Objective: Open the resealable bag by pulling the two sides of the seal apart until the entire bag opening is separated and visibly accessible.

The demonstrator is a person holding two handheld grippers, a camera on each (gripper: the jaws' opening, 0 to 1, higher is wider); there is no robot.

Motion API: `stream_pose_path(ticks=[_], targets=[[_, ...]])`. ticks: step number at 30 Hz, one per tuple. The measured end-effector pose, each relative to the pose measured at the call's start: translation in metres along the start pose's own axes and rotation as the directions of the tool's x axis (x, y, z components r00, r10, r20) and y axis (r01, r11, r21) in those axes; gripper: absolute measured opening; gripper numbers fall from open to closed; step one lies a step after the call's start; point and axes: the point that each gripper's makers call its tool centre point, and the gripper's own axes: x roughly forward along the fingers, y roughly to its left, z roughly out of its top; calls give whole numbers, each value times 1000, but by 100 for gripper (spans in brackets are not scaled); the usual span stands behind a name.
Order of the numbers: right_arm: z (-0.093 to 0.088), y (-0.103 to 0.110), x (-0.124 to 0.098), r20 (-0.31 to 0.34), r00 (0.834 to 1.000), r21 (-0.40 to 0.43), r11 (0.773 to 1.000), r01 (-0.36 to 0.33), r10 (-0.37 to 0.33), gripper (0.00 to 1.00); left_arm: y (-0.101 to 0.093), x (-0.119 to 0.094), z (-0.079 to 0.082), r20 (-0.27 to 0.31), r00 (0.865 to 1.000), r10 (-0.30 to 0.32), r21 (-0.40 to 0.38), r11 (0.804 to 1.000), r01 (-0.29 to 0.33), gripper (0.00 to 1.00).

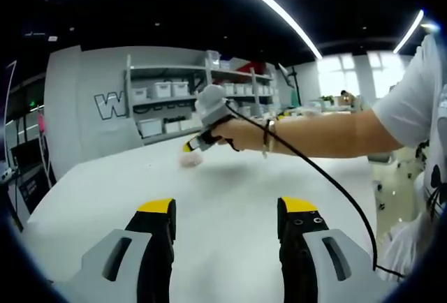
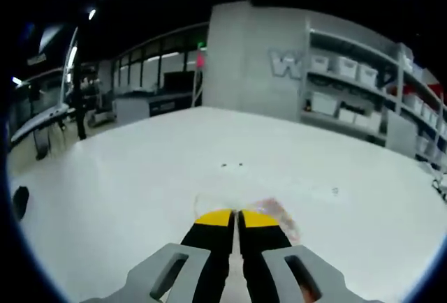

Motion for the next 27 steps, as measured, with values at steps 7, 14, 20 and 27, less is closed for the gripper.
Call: stream_pose_path(ticks=[7,14,20,27], targets=[[-10,11,2,-15,1000,-12,1000,-20,19,1,3,1,-1,1,1000,3,2,1000,-3,59],[-13,16,0,-6,1000,-32,999,-28,28,1,9,4,-3,-2,1000,9,-1,1000,-9,59],[-14,16,-3,1,1000,-45,999,-30,30,3,12,6,-7,-8,1000,12,-5,1000,-12,58],[-20,12,-7,-16,999,-56,998,-28,28,3,17,4,-8,-12,1000,21,-11,1000,-21,58]])
